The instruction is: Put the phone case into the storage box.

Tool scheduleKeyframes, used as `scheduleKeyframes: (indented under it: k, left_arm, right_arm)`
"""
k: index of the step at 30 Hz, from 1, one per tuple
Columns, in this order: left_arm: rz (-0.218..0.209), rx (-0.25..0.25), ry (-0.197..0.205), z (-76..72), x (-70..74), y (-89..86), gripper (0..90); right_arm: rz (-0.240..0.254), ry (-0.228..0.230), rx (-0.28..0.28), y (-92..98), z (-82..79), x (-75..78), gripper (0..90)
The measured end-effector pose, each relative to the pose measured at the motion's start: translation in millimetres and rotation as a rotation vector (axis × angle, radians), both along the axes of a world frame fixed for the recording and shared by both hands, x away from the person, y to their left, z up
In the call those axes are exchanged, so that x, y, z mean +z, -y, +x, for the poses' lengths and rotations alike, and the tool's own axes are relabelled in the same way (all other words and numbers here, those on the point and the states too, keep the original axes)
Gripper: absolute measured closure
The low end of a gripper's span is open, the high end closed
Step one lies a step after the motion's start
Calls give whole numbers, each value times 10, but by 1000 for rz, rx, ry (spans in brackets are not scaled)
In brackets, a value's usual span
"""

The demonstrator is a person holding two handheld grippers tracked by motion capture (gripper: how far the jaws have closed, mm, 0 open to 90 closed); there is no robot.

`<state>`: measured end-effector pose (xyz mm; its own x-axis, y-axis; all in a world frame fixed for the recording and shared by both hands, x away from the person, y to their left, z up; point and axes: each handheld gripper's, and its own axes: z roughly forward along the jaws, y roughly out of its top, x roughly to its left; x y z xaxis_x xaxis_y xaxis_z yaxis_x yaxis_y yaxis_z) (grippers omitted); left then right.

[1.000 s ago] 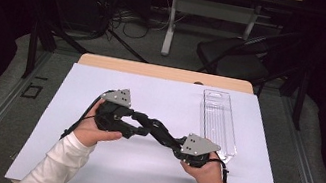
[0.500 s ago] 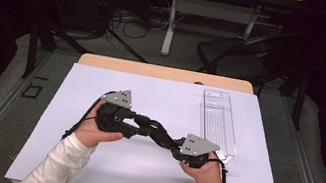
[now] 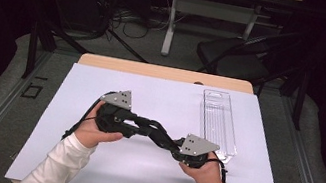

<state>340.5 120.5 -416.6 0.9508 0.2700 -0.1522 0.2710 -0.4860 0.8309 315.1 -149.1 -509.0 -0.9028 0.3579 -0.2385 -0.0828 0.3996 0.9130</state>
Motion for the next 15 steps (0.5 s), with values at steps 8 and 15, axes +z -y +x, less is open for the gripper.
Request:
scheduleKeyframes:
  k: [8,15]
  left_arm:
    - [2,-1,5,-1,1,0,692]
    - [7,-1,9,-7,2,2,715]
  right_arm:
    - [2,-4,1,3,4,-3,877]
    - [9,-13,5,7,9,-5,877]
